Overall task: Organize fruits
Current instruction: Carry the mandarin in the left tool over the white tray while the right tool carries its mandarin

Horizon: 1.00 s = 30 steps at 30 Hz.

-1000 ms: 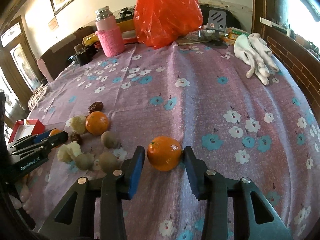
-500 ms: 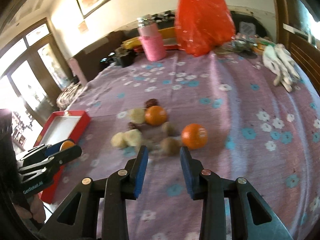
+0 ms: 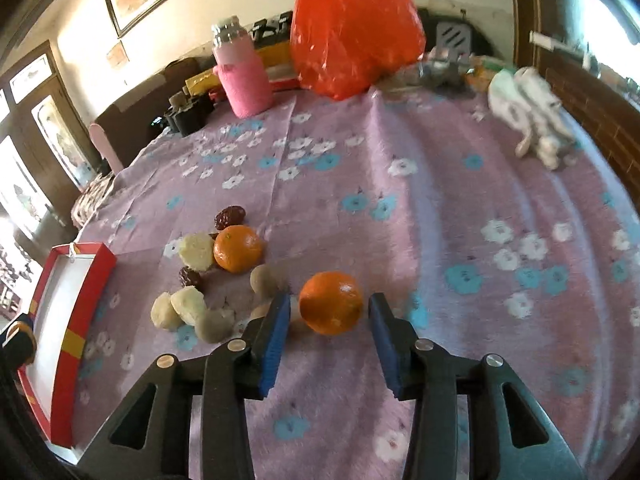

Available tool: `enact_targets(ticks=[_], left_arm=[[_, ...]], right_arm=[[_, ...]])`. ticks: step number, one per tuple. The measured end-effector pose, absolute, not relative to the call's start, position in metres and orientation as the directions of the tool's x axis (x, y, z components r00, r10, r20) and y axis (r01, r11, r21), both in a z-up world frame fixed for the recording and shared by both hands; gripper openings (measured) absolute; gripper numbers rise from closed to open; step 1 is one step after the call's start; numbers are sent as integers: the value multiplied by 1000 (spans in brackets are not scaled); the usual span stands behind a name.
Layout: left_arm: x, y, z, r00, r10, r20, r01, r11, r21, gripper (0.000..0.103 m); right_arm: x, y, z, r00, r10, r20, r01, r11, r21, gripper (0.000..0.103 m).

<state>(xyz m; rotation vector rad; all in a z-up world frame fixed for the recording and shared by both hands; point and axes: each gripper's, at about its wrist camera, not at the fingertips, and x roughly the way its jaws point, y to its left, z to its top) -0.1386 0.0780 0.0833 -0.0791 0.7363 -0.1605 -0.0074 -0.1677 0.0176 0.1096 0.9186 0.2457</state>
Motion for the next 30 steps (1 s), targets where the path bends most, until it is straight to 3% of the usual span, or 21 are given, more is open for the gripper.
enact_targets(ticks=[11, 15, 25, 30], left_arm=[[-138, 81, 76, 728, -146, -670, 96, 989, -111, 32], [-142, 90, 79, 742, -119, -660, 70, 992, -100, 32], [-169, 138, 94, 793, 6, -609, -54, 997, -61, 32], [-185, 176, 87, 778, 113, -618, -166, 986, -29, 31]], right_arm=[[-3, -158, 8, 569, 184, -801, -121, 983, 140, 36], [-16, -150, 28, 607, 210, -766, -147, 977, 151, 36], [-72, -49, 92, 597, 502, -626, -473, 850, 230, 35], [-98, 28, 91, 509, 597, -620, -628, 750, 207, 35]])
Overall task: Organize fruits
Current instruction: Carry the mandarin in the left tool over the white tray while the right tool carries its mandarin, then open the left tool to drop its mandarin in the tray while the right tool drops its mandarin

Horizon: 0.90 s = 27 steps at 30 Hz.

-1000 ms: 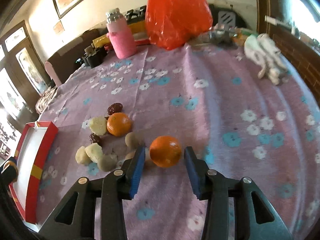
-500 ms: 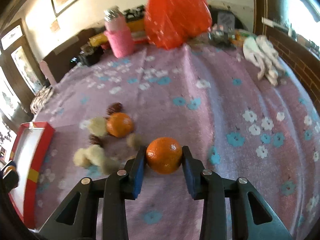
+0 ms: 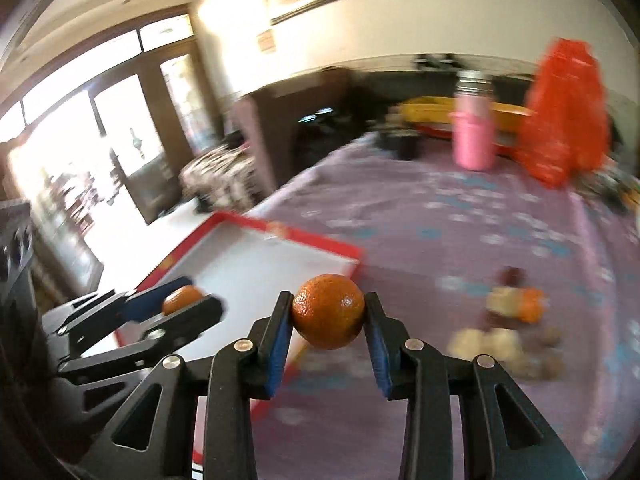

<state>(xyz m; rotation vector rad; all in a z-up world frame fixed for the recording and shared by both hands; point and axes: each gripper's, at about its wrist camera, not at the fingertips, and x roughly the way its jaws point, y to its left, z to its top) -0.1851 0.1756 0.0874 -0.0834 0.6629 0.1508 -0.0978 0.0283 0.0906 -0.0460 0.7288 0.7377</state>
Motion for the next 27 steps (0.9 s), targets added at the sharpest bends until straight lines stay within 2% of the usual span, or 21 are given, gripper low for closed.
enact_targets(ticks=[9, 21, 24, 26, 27], left_arm=[[-204, 228, 58, 711, 219, -668, -305, 952, -13, 32], [-203, 243, 30, 651, 266, -711, -364, 931, 15, 32], [-205, 245, 31, 637, 291, -714, -385, 922, 32, 41], [-207, 248, 33, 636, 300, -710, -398, 917, 31, 55], [-210, 250, 36, 647, 296, -703, -401, 916, 17, 58]], right_arm=[[-124, 106, 56, 380, 624, -683, -721, 662, 204, 35], [-131, 119, 30, 345, 582, -736, -725, 664, 185, 36], [-131, 114, 32, 348, 590, -729, -723, 663, 192, 38], [-133, 108, 37, 355, 594, -722, -722, 665, 193, 38], [-133, 103, 39, 359, 598, -717, -720, 666, 194, 39]])
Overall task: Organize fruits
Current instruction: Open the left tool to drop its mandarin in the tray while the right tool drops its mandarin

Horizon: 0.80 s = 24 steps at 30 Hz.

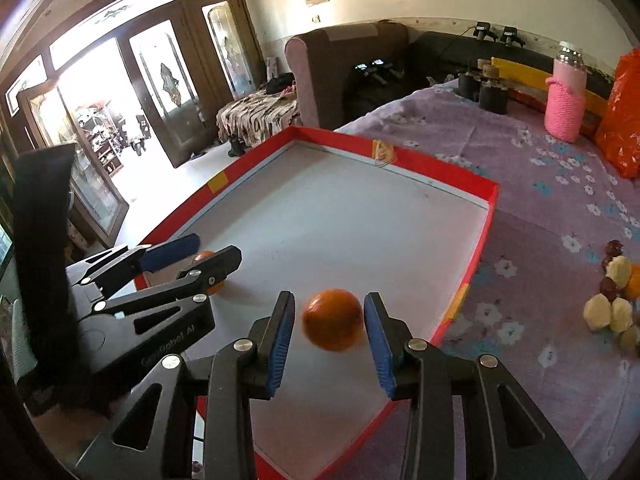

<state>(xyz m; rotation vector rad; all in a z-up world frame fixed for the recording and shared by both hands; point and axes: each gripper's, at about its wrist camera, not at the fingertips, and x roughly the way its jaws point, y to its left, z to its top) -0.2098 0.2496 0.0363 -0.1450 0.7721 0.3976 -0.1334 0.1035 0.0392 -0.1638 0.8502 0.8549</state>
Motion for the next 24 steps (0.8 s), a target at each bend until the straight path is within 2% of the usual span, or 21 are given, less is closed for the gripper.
enact_targets(ticks=[2, 4, 6, 8, 11, 16, 19, 24], left_arm=[[-213, 249, 42, 663, 289, -691, -400, 916, -1, 72], [-213, 243, 48, 678, 282, -679, -389, 921, -6, 77], [-213, 234, 55, 698, 269, -663, -372, 928, -14, 77], [-211, 225, 61, 711, 256, -655, -355, 934, -21, 83], [-209, 208, 71, 733, 237, -638, -333, 943, -32, 84], [-199, 177, 82, 713, 304, -632, -367, 930, 33, 85], [-190, 159, 83, 684, 329, -651, -374, 924, 75, 85], [-181, 129, 88, 690, 306, -657, -326, 941, 96, 85]], right_arm=[[-135, 92, 46, 380, 604, -700, -713, 673, 193, 47], [-135, 76, 54, 415, 603, -682, -698, 692, 187, 59], [-137, 55, 62, 467, 600, -649, -670, 719, 183, 62], [-135, 32, 70, 516, 589, -622, -640, 748, 177, 66], [-133, -1, 78, 583, 556, -592, -589, 792, 163, 72], [-126, -51, 86, 668, 489, -562, -504, 852, 142, 80], [-119, -82, 88, 705, 455, -544, -443, 882, 163, 82], [-112, -128, 87, 731, 428, -532, -366, 903, 225, 82]])
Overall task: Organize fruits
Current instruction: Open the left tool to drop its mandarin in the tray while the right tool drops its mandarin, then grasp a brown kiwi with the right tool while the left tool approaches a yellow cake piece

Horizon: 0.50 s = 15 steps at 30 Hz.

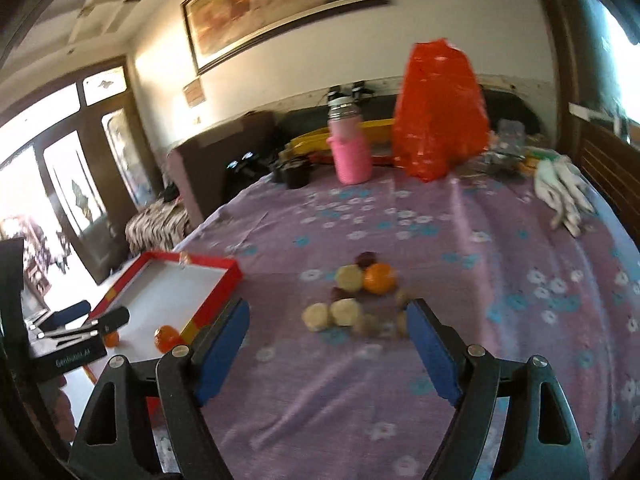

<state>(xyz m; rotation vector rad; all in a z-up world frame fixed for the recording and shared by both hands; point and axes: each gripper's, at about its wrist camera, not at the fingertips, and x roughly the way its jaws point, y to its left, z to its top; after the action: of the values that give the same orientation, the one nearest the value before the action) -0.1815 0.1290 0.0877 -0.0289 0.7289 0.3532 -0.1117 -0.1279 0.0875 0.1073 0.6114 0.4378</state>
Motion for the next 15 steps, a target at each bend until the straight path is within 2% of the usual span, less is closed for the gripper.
enact_targets(ticks=[15], left_arm=[[-141, 58, 98, 712, 255, -654, -215, 966, 142, 85]], right_arm=[[-99, -182, 81, 742, 386, -548, -295, 922, 250, 84]])
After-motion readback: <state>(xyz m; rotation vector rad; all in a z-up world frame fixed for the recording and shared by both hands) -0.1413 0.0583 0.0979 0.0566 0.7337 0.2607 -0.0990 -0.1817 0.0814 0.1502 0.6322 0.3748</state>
